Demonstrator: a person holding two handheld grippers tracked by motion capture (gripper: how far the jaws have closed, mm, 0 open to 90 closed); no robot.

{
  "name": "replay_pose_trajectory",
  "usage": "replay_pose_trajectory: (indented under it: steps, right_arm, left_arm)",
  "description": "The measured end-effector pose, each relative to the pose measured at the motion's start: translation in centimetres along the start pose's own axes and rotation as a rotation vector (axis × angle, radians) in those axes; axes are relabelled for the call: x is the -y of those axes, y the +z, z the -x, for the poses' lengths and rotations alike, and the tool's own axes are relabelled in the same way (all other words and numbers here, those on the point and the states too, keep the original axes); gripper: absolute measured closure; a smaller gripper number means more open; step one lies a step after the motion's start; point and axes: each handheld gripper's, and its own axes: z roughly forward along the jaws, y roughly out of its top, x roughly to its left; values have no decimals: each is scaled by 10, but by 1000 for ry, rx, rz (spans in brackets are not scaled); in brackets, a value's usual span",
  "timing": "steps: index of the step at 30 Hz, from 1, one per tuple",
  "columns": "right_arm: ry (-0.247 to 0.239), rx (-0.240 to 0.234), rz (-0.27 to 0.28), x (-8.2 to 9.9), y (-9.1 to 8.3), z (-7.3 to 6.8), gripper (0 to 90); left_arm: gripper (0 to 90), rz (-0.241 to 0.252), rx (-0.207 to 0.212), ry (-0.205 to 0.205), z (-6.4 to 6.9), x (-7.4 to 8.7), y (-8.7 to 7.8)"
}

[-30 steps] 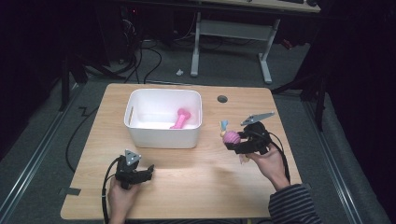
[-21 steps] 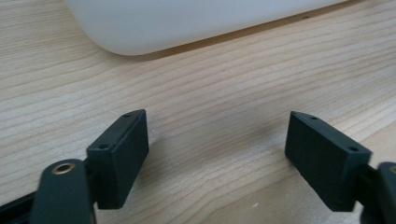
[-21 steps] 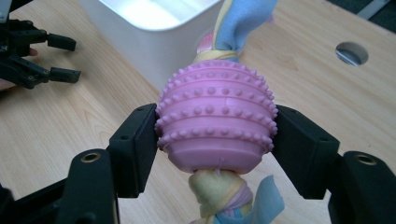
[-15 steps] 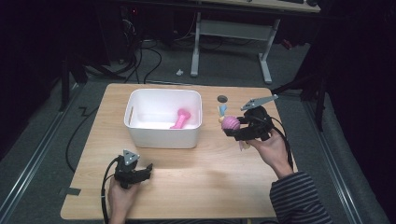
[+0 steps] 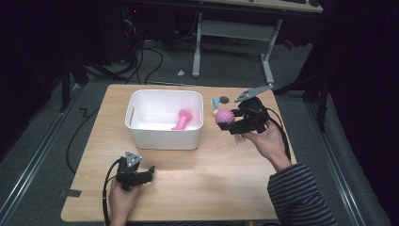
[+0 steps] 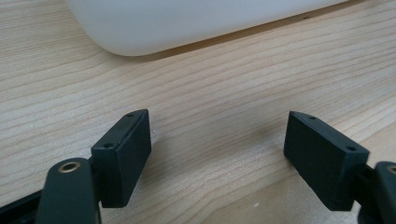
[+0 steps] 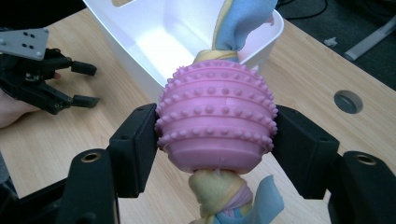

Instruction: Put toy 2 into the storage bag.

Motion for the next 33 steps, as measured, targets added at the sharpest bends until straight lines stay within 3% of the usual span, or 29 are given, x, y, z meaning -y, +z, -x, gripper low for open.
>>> replay_pose_trajectory:
  steps: [14,33]
  right_arm:
    - [-31,-36,2,-23,17,-5,345]
    - [-43,-85,-30,-50,62,-7,345]
  left_arm:
    - [223,-3,6,4,0,0,0]
    - [218,-5,7,7,0,0,0]
